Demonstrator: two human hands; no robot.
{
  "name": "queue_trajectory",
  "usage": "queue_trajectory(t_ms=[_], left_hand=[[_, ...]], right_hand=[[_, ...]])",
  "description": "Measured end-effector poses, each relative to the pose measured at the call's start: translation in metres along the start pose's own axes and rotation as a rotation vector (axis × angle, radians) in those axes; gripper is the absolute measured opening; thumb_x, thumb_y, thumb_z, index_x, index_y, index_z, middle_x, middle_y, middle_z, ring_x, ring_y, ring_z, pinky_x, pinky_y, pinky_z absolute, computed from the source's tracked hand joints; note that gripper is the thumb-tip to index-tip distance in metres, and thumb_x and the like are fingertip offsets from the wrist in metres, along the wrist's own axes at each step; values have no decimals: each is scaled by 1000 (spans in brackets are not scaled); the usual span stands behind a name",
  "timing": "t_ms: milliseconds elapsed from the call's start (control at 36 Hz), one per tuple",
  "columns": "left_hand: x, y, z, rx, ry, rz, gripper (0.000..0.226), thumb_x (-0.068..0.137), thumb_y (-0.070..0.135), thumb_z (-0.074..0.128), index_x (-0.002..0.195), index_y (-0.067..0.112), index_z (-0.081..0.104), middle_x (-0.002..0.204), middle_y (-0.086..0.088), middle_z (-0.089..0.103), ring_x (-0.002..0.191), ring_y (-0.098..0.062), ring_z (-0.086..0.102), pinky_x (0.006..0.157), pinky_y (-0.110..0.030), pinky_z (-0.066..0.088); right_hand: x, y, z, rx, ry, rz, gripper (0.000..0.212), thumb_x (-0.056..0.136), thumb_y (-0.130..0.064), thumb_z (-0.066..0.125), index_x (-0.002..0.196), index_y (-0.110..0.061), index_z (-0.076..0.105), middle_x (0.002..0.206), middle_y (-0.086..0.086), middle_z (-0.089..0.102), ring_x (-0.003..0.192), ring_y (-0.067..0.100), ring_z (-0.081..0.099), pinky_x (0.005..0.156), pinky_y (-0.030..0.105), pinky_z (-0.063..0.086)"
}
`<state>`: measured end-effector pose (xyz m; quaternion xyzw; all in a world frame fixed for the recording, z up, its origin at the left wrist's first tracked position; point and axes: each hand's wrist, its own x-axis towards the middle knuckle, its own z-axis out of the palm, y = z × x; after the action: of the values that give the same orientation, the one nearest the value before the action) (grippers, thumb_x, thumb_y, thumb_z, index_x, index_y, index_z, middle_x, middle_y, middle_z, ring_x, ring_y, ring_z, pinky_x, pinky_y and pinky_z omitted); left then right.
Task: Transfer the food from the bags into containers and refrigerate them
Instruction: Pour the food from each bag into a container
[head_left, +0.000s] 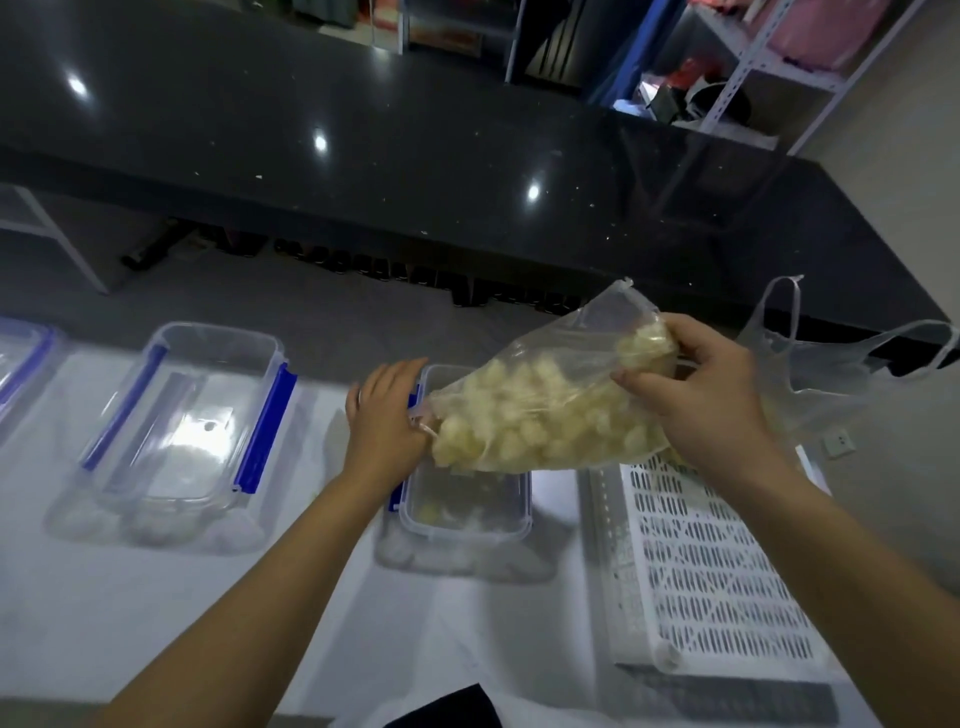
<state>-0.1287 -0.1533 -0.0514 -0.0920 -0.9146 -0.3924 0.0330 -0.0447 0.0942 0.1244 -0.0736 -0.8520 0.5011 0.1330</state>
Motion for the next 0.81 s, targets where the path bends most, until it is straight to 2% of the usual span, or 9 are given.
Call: queue_trajectory(t_ms=[111,306,500,583,667,722,806], left_hand=[[-4,1,0,67,-1,112,53,89,10,66,139,22,54,143,-1,55,141,-25,40,119,-53,18],[-13,5,-5,106,-54,165,52,85,15,73,134,24,61,143,-1,55,140,-25,40,121,-49,15],[-20,9,-24,138,-305,97,70,84,35,72,147,36,42,160,5,28,150,-21,16,121,-40,8],[-19,17,-39,33,-396,50,86,81,35,76,153,38,29,163,5,21,150,-19,13,120,-41,12],[-14,30,-57,-136,-395,26,94,80,43,79,155,41,22,163,9,21,149,-15,17,120,-44,24],[-9,42,-69,-274,-344,44,90,78,54,77,151,49,25,161,16,24,143,-6,27,111,-36,33],[0,64,-83,-451,-285,100,78,73,67,72,142,58,36,151,28,33,125,17,35,96,-18,34]], right_hand=[[4,2,1,-34,-4,0,33,78,-3,77,97,-30,72,91,-5,74,84,11,71,68,34,63],[10,5,4,-76,-23,-2,29,79,-6,77,97,-28,71,91,-1,73,90,20,70,77,51,61],[15,0,8,-57,-17,-24,29,79,-5,77,96,-28,71,90,0,73,87,21,71,75,54,60],[16,-4,11,-101,-57,-36,32,80,-7,76,99,-32,70,92,-5,72,89,14,68,78,52,59],[16,-9,17,-137,-114,-62,33,78,-6,78,99,-30,70,92,-6,72,89,16,68,81,53,57],[15,-12,22,-172,-146,-82,32,78,-8,79,100,-30,70,91,-7,72,89,17,68,80,52,56],[15,-14,29,-246,-174,-116,28,81,-15,79,99,-35,71,90,-12,71,87,10,66,79,47,56]])
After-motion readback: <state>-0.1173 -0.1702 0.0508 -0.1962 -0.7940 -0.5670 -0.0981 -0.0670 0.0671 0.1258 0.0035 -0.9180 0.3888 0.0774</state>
